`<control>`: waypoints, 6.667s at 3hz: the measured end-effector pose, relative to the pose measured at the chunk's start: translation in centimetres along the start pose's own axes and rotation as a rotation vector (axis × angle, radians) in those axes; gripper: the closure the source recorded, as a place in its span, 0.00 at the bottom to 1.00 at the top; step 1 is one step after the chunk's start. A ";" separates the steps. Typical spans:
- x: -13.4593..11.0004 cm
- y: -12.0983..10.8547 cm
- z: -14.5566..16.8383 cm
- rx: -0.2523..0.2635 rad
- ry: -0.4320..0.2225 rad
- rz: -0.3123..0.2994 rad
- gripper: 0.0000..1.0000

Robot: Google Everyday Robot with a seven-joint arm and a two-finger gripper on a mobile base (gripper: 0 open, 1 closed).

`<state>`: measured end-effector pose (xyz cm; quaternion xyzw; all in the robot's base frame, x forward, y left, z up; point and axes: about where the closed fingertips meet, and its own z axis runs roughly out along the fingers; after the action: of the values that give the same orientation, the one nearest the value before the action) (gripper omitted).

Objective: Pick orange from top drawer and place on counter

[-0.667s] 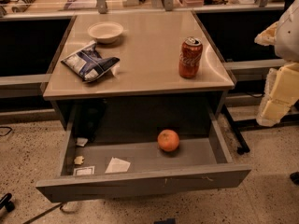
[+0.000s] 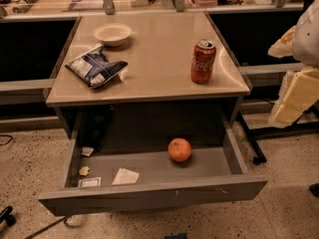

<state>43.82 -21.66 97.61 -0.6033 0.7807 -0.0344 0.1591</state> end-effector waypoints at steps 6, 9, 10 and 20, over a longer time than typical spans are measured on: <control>-6.0 0.2 20.5 -0.109 -0.318 0.136 1.00; -4.4 2.2 26.3 -0.111 -0.305 0.072 0.58; -3.9 2.5 28.0 -0.106 -0.331 0.086 0.46; -14.7 3.9 36.2 -0.275 -0.591 -0.033 0.96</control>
Offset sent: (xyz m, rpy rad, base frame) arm 0.0714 0.0606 -0.1251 0.3537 -0.0113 -0.0204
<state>53.92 -1.62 65.36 -0.6155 0.6883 0.2455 0.2952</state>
